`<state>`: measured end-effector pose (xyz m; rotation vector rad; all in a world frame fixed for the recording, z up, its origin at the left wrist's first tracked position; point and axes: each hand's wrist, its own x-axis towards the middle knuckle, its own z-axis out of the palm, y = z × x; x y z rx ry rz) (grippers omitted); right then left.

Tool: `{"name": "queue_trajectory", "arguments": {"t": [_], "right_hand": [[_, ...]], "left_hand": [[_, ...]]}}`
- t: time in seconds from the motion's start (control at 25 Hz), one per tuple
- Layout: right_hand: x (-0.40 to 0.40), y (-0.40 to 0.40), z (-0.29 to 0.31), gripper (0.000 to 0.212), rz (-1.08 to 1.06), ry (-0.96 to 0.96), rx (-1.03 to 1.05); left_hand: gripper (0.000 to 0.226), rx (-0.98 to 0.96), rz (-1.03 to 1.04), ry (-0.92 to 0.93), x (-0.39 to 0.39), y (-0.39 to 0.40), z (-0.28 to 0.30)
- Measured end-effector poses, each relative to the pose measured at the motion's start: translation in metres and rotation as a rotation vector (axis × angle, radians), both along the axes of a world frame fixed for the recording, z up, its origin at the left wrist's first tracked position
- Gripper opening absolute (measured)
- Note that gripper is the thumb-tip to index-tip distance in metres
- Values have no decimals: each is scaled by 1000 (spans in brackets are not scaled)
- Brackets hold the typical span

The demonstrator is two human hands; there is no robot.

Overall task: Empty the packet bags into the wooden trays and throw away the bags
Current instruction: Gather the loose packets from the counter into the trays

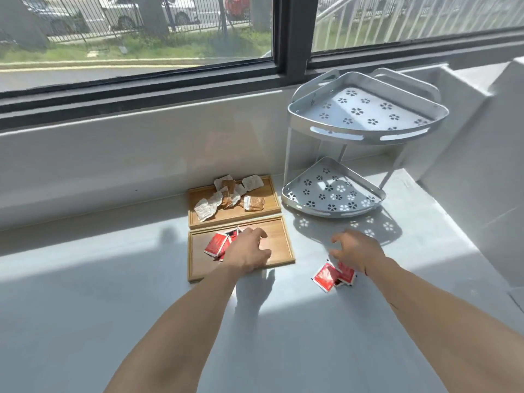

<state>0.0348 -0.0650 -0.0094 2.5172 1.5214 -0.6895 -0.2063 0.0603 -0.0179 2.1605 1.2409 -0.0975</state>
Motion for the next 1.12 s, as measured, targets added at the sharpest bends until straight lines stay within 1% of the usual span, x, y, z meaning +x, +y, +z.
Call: {"name": "queue_trajectory", "arguments": {"t": [0.2,0.28,0.36,0.44,0.52,0.68,0.8,0.88,1.0,1.12], "right_hand": [[29,-54,-2,42,40,-29,-42],[36,-64,-7,44,50,-15,-33],[38,-69,-12,48,73,19,-6],[39,-69,-18,53,140,12,14],[38,-66,-26,57,221,-14,17],[32,-58,-40,42,363,-55,45],[34,-56,-48,34,391,-70,52],[36,-57,-52,32,362,-41,68],[39,-58,-53,33,325,14,112],[42,-62,-52,34,268,43,151]], "left_hand": [[47,-60,-58,83,50,-52,-13],[49,-71,-86,138,70,-71,-20],[55,-42,-103,185,84,-90,-28],[56,-15,-54,184,92,-107,-37],[50,22,9,181,99,-120,-43],[44,152,65,225,111,-134,-47],[41,223,83,232,116,-137,-49],[40,222,76,227,118,-137,-51],[35,179,139,147,120,-135,-49],[28,65,209,42,121,-133,-47]]}}
